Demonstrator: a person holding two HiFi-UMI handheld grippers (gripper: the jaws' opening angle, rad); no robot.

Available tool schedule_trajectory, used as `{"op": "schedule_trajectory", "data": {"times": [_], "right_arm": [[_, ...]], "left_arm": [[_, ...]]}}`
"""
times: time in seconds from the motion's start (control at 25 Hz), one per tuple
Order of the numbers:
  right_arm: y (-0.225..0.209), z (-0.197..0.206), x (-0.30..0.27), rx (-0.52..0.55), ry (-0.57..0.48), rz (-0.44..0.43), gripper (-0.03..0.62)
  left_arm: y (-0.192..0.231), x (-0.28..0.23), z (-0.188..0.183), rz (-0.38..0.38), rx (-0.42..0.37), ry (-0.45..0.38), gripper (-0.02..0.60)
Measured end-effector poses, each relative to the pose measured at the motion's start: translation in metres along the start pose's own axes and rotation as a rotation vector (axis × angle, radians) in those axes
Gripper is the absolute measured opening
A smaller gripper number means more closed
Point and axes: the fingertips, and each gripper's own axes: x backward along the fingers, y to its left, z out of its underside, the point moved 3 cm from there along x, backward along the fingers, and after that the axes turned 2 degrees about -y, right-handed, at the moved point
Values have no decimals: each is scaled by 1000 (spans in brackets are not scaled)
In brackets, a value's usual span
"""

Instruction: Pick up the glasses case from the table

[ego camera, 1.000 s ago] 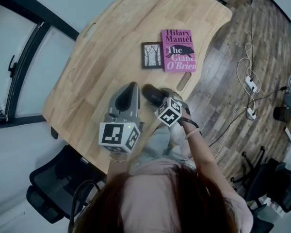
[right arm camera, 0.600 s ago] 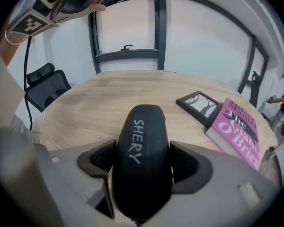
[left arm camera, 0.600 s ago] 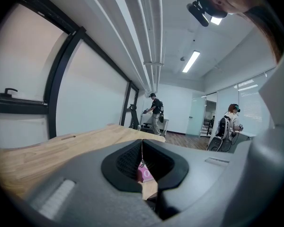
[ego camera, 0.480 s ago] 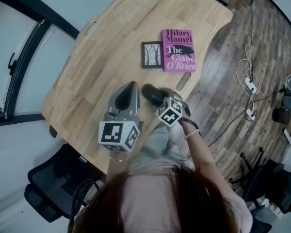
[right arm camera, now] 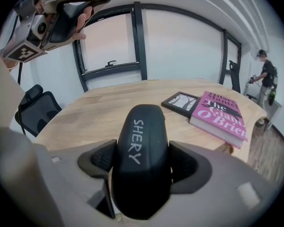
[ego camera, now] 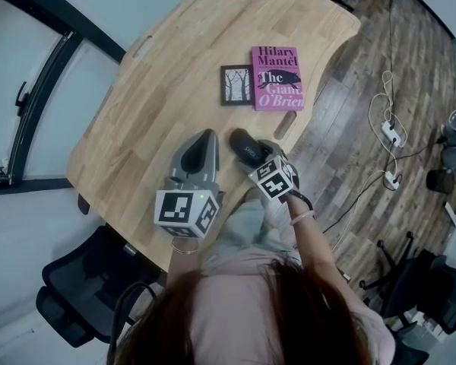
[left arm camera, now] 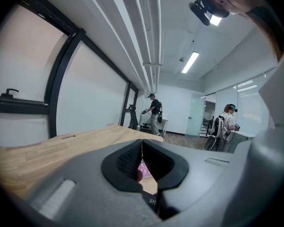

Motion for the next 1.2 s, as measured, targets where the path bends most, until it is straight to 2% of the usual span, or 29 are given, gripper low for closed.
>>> {"op": "schedule_trajectory", "data": {"times": [0.8,1.2], "right_arm": [[14,-9,73,-160,-180,86,346],[22,-13,106,-164,-247,121,346]], "left_arm": [[-31,53,-8,38,-15,-53,11],[-49,72,-8,53,-24,-72,11]]}}
